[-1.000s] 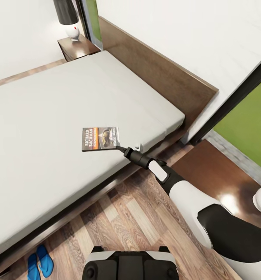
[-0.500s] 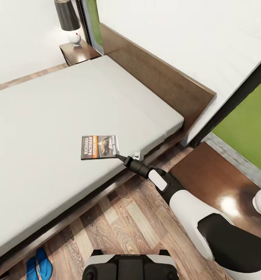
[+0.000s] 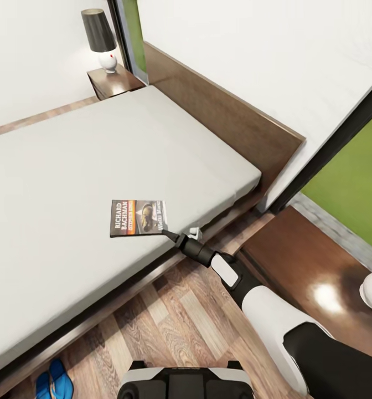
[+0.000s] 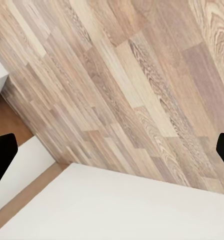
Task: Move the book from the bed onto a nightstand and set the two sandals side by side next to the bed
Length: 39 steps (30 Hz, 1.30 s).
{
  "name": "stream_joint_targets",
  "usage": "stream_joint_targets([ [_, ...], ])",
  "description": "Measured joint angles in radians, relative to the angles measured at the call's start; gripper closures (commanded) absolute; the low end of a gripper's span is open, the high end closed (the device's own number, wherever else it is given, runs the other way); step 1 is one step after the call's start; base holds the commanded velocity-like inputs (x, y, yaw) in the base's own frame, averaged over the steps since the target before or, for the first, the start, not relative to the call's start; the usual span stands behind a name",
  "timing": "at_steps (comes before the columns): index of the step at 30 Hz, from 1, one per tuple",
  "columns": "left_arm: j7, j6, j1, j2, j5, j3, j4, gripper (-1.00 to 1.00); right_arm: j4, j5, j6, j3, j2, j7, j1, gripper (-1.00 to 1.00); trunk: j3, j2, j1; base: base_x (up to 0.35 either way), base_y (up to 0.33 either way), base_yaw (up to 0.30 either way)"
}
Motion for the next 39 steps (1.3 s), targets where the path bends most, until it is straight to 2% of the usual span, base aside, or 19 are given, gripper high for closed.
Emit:
stream_joint_targets([
  [39, -0.002, -0.013, 0.009, 0.000, 0.002, 0.000, -0.003, -1.00, 0.000, 0.000, -0.039, -0.003, 0.000, 0.008, 0.017, 1.00, 0.063, 0.000, 0.000, 0.000, 0.000, 0.000],
])
